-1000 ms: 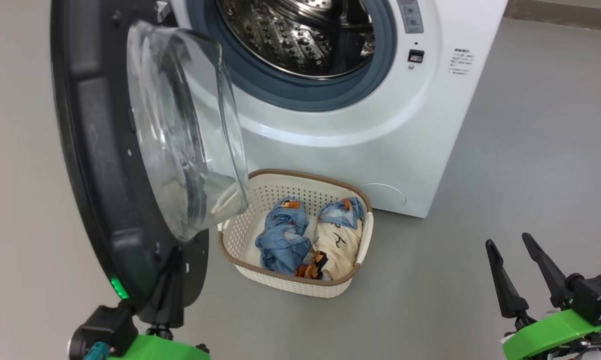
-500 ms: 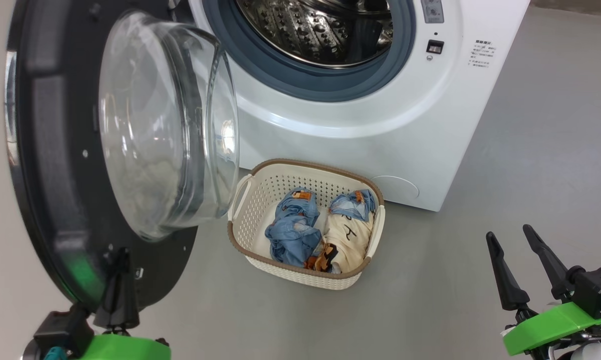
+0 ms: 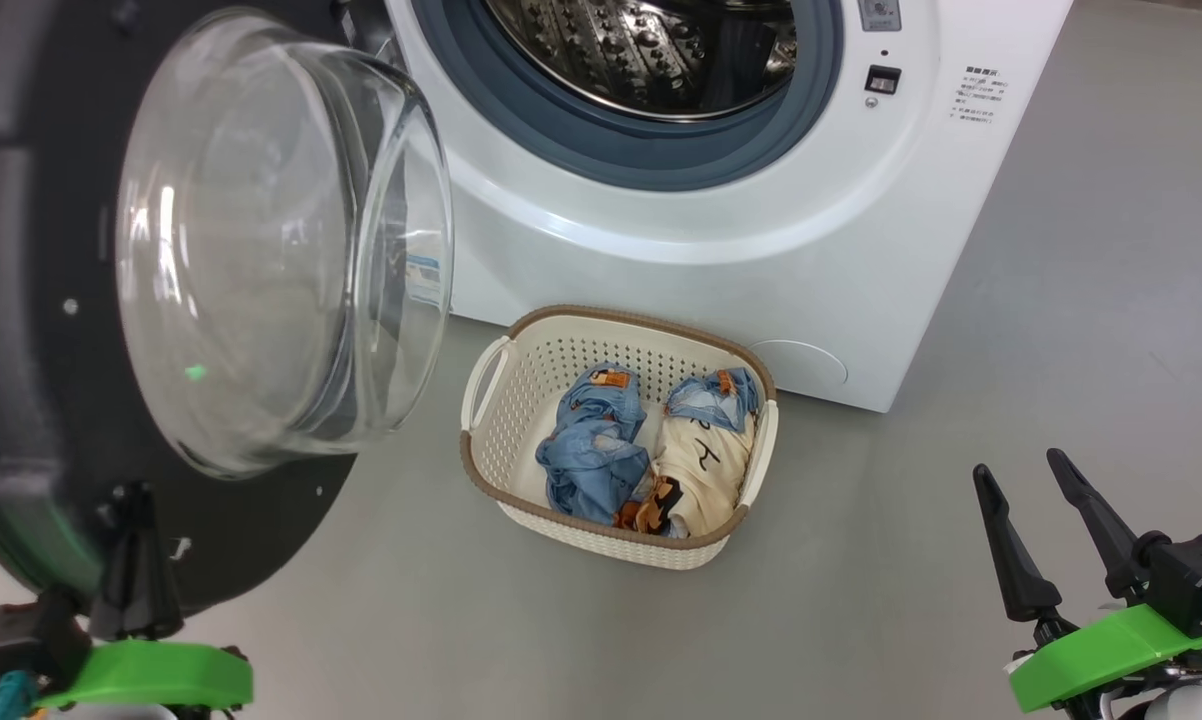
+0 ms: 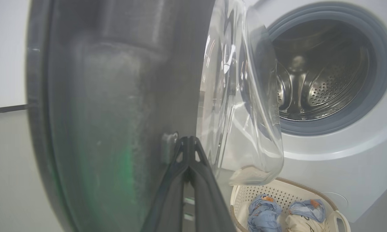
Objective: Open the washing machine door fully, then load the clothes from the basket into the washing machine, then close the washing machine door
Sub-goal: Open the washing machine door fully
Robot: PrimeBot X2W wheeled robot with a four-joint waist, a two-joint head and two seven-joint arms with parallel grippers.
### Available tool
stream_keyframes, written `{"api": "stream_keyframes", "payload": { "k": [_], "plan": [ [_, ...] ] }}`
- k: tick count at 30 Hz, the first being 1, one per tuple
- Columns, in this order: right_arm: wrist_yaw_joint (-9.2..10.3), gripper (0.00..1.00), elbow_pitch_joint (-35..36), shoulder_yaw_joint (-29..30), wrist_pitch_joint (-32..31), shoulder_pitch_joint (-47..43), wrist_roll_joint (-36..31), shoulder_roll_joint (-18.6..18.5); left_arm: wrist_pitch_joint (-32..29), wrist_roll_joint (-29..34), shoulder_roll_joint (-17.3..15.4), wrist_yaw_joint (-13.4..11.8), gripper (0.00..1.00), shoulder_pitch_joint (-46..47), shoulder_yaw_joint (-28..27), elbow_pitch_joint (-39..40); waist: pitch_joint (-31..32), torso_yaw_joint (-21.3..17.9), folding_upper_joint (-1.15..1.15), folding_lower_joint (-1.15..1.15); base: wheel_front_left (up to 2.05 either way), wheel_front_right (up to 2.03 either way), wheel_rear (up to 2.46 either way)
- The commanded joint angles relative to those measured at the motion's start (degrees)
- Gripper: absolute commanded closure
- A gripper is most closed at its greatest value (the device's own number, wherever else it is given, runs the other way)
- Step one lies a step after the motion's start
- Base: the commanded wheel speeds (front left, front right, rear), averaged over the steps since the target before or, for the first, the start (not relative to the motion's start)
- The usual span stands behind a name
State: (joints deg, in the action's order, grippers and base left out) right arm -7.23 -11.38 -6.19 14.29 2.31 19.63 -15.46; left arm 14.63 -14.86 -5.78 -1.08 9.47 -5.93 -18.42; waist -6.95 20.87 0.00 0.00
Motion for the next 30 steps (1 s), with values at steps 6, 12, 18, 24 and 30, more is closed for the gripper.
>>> {"api": "stream_keyframes", "payload": {
  "k": [6, 12, 18, 24, 30],
  "plan": [
    [-0.25, 0.0, 1.44, -1.36, 0.71, 1.54, -0.46, -1.65, 0.37, 0.29, -4.09, -1.28, 1.0, 4.32, -5.71, -1.28, -0.71, 0.27, 0.0, 0.0, 0.0, 0.0, 0.0],
    [-0.25, 0.0, 1.54, -1.65, 0.71, 2.25, -0.61, -2.32, 0.37, 0.81, -6.34, -1.19, 1.0, 7.69, -8.73, -5.0, -2.26, 0.31, 0.0, 0.0, 0.0, 0.0, 0.0],
    [-0.25, 0.0, 1.55, -2.32, 0.71, 3.13, -0.67, -2.84, 0.37, 1.94, -7.73, -1.1, 1.0, 10.32, -11.3, -8.19, -3.62, -0.17, 0.0, 0.0, 0.0, 0.0, 0.0],
    [-0.25, 0.0, 1.52, -2.94, 0.71, 3.86, -0.59, -3.52, 0.37, 2.76, -8.6, -1.49, 1.0, 13.43, -14.44, -11.22, -5.25, -0.41, 0.0, 0.0, 0.0, 0.0, 0.0],
    [-0.25, 0.0, 1.57, -3.04, 0.71, 4.54, -0.75, -4.31, 0.37, 3.88, -10.3, -1.54, 1.0, 16.68, -17.21, -14.23, -6.65, -0.63, 0.0, 0.0, 0.0, 0.0, 0.0]
  ]
}}
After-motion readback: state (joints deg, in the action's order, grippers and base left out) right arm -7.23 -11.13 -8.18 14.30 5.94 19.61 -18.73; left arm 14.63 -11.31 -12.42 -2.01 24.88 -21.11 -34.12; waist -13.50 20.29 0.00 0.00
